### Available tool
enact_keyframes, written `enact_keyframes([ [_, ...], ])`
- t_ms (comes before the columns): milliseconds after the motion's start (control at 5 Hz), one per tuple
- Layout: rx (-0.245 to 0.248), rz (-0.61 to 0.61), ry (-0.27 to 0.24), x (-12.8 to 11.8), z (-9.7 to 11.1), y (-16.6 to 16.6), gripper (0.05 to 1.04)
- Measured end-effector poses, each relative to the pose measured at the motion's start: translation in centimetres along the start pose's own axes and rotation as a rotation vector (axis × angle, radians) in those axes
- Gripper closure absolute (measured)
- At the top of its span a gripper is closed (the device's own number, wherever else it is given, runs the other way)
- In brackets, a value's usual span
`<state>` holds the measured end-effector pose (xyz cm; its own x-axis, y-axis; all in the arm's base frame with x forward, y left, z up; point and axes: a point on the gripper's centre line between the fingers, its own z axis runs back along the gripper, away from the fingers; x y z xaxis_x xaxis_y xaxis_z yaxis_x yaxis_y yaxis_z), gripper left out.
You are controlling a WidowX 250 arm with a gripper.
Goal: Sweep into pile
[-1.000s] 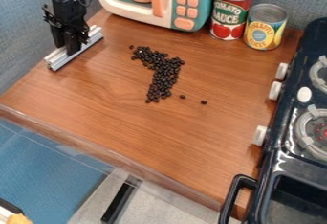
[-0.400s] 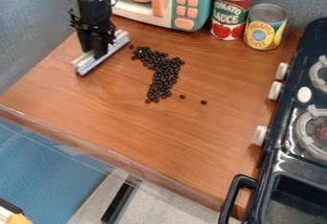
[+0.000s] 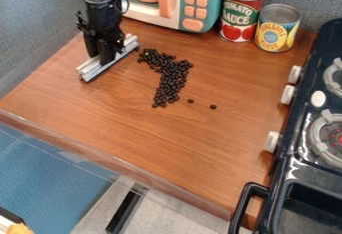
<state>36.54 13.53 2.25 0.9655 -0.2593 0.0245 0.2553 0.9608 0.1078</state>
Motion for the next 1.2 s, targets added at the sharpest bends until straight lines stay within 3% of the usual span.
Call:
enact_keyframes([
  [400,0.057,-0.055,-0.049,-0.3,0.0,-1.4,0.745],
  [1200,-0.001,-0.09,-0.042,-1.0,0.3,-4.5,0.745],
])
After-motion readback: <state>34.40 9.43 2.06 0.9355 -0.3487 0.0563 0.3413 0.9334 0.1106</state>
